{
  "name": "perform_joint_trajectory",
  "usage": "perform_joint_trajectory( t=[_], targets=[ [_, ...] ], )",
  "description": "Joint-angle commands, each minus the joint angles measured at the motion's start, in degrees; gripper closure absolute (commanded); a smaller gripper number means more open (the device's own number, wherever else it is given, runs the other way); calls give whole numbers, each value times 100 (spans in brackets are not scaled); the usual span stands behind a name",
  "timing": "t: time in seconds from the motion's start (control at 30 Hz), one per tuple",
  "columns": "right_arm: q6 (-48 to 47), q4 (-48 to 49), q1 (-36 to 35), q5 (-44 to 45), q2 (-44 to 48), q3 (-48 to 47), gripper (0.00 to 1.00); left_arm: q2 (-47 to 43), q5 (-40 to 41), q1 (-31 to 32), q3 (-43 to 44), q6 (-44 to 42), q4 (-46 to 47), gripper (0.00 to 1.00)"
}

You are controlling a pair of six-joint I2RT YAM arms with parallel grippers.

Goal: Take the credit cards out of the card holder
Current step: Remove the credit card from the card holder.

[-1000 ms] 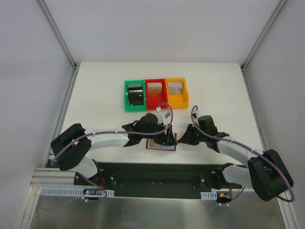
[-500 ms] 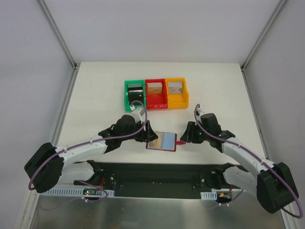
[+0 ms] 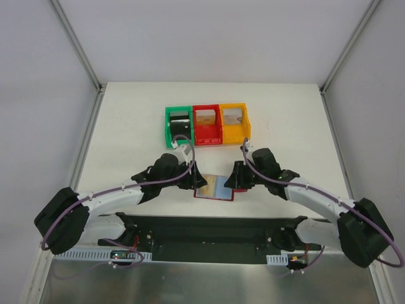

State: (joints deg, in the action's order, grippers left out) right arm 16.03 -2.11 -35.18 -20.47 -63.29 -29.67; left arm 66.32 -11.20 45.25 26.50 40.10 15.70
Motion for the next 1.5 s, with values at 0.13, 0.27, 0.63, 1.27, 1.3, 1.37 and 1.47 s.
perform_joint_trajectory(
  t=[0.13, 0.27, 0.63, 1.27, 1.3, 1.37, 1.47],
  targets=[
    [857, 1818, -437, -229, -1132, -197, 61, 469, -233, -69, -31, 209, 635, 57],
    [1086, 2258, -542, -89, -1493, -127, 58, 706, -365, -69, -14, 200, 802, 62],
    [1499, 2970, -762, 412, -2258, -39, 54, 1049, -199, -69, -172, 297, 996, 76],
    [1745, 3278, -780, 588, -2372, 207, 56, 1603, -92, -52, -312, 517, 1092, 92],
    [1745, 3287, -771, 597, -2338, 242, 55, 1612, -101, -52, -321, 525, 1101, 92],
    [1745, 3278, -763, 605, -2311, 260, 55, 1524, -110, -61, -339, 525, 1119, 92],
    [1745, 3278, -762, 597, -2285, 269, 55, 1112, -67, -52, -400, 508, 1119, 90]
  ],
)
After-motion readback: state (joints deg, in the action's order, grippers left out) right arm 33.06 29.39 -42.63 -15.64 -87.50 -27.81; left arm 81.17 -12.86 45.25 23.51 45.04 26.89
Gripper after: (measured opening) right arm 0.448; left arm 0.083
